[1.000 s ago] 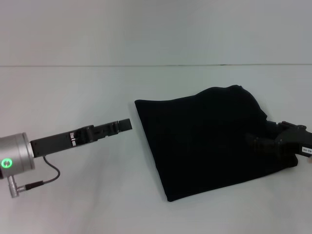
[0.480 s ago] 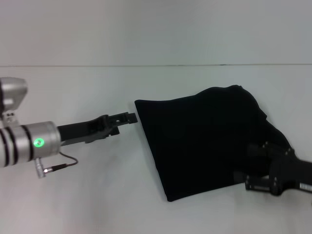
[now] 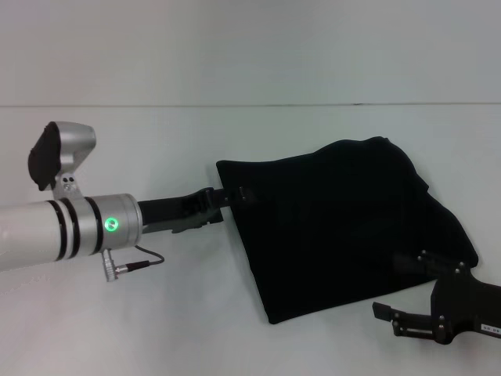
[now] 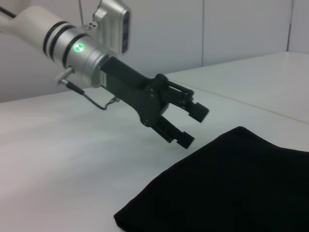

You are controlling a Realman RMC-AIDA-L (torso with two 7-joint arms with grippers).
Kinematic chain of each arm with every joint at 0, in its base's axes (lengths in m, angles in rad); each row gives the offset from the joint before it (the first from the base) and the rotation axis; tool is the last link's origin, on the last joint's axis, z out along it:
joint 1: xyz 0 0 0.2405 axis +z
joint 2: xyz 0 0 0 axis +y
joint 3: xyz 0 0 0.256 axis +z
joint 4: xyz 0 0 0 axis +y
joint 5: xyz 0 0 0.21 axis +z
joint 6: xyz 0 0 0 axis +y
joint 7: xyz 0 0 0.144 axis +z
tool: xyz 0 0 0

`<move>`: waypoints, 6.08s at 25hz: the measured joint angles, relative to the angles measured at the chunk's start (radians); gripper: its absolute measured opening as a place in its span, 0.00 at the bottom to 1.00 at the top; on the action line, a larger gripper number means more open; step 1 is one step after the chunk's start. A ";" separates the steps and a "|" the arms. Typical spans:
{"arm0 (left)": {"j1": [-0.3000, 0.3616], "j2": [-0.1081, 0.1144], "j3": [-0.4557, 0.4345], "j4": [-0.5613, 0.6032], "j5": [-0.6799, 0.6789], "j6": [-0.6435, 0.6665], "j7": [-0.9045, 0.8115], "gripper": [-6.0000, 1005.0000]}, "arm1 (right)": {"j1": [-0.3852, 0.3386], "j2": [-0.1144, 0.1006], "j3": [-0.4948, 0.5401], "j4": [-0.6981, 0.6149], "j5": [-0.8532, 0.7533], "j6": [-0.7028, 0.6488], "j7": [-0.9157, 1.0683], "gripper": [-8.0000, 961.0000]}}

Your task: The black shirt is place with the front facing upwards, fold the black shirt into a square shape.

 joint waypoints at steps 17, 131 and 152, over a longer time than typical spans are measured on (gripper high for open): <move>-0.029 -0.048 0.036 -0.009 0.000 -0.089 -0.011 0.83 | 0.000 -0.001 0.005 0.011 0.003 -0.015 -0.018 0.95; 0.504 -0.056 -0.183 0.321 0.027 0.530 1.101 0.95 | -0.036 0.001 0.035 0.167 0.140 0.044 -0.212 0.95; 0.497 -0.056 -0.205 0.286 0.049 0.504 1.144 0.95 | -0.049 -0.001 0.038 0.165 0.142 0.052 -0.218 0.95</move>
